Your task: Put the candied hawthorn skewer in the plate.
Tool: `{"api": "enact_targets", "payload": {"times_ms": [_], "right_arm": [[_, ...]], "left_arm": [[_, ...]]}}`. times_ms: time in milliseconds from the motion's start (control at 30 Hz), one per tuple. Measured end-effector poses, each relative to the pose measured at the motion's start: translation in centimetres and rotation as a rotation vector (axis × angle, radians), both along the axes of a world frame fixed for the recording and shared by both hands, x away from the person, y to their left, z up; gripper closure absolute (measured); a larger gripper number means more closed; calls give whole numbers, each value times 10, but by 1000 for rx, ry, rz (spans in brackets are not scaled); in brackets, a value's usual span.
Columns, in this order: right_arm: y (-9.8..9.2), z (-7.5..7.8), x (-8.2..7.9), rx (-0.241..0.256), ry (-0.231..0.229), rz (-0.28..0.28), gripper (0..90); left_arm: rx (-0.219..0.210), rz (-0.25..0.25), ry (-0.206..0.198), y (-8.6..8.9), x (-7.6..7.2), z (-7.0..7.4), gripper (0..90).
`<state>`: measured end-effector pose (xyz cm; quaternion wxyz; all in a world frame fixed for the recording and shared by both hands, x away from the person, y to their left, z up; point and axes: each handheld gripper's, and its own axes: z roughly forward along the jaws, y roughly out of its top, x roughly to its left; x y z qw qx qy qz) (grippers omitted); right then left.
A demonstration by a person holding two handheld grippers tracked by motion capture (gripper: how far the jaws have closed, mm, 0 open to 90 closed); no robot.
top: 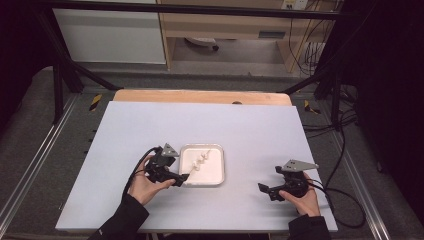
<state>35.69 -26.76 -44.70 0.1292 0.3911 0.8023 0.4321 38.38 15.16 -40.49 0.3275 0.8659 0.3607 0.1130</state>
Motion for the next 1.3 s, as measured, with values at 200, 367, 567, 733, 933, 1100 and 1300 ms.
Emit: {"api": "enact_targets", "payload": {"times_ms": [200,367,567,733,933,1100,1300], "right_arm": [[0,0,0,4,2,0,8],[0,0,0,4,8,1,8],[0,0,0,3,14,1,8],[1,-1,0,-2,17,4,8],[1,-1,0,-3,23,5,8],[1,-1,-1,1,27,8,8],[3,-3,-1,-5,30,16,8]], "left_arm": [[-50,18,-18,24,-10,-4,107],[-81,55,-46,47,-17,-9,68],[-91,74,-69,67,-26,-17,68],[-95,80,-87,82,-34,-29,71],[-104,89,-99,95,-38,-38,71],[-106,80,-107,99,-40,-41,74],[-106,80,-101,100,-40,-42,75]]}}
